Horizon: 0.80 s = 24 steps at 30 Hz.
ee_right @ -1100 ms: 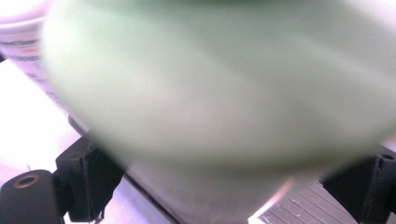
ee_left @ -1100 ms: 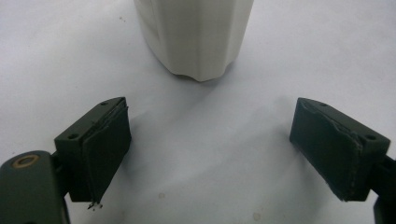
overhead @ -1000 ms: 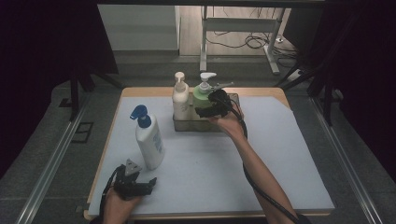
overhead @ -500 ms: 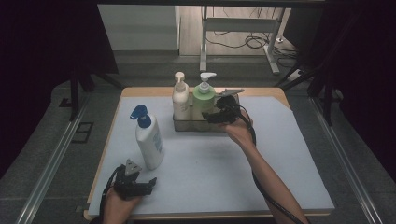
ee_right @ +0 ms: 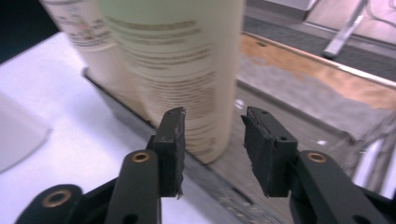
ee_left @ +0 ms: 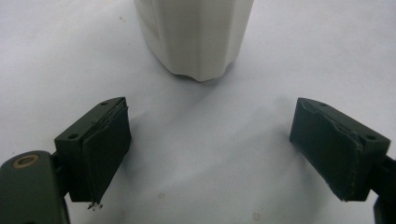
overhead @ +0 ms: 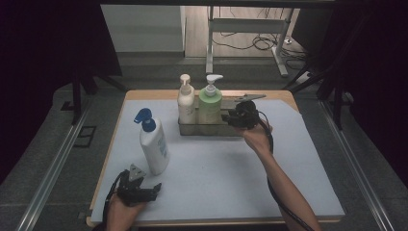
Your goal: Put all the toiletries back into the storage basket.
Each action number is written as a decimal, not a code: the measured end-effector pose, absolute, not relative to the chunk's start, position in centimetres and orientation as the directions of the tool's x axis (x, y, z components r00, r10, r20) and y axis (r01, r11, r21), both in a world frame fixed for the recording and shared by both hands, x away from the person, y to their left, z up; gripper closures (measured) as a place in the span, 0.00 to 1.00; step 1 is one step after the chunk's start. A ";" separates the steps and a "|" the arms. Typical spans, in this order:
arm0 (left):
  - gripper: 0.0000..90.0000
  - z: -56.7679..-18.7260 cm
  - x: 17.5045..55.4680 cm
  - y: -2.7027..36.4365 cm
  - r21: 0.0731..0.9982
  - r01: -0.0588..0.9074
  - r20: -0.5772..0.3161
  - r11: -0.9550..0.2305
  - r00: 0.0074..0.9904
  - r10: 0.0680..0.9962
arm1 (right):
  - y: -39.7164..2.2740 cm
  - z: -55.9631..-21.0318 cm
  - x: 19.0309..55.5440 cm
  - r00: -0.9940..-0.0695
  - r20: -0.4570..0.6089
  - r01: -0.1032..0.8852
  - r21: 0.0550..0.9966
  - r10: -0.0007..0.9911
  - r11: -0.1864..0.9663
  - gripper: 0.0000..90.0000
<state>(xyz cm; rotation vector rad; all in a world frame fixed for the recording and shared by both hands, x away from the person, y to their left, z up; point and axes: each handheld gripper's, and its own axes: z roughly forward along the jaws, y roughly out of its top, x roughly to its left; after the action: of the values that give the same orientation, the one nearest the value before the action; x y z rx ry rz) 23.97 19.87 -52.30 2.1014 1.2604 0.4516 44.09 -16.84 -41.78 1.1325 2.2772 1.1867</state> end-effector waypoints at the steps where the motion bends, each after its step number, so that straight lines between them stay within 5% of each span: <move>1: 0.14 -52.3 24.0 19.9 0.675 0.657 -0.032 -0.336 0.482 0.876 | -16.9 -41.8 44.3 -0.620 0.061 0.497 0.802 0.782 0.331 0.70; 7: 0.14 -52.3 24.0 19.9 0.675 0.657 -0.031 -0.337 0.481 0.876 | -16.9 -42.6 45.6 -0.592 0.034 0.506 0.793 0.805 0.339 0.86; 15: 0.14 -52.3 24.0 19.9 0.675 0.657 -0.031 -0.337 0.481 0.876 | -16.8 -43.6 47.3 -0.572 0.050 0.527 0.787 0.819 0.320 0.86; 20: 0.14 -52.3 24.0 19.9 0.675 0.657 -0.031 -0.337 0.482 0.876 | -16.3 -43.6 47.8 -0.537 0.034 0.537 0.785 0.843 0.310 0.99; 24: 0.14 -52.3 24.0 19.9 0.675 0.657 -0.032 -0.337 0.482 0.876 | -15.8 -43.8 48.5 -0.525 0.062 0.552 0.784 0.849 0.284 0.99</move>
<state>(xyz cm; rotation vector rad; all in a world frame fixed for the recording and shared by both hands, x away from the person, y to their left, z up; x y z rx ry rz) 23.98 19.88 -52.30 2.1021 1.2604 0.4511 48.47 -15.80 -43.82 1.2657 2.1910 1.1107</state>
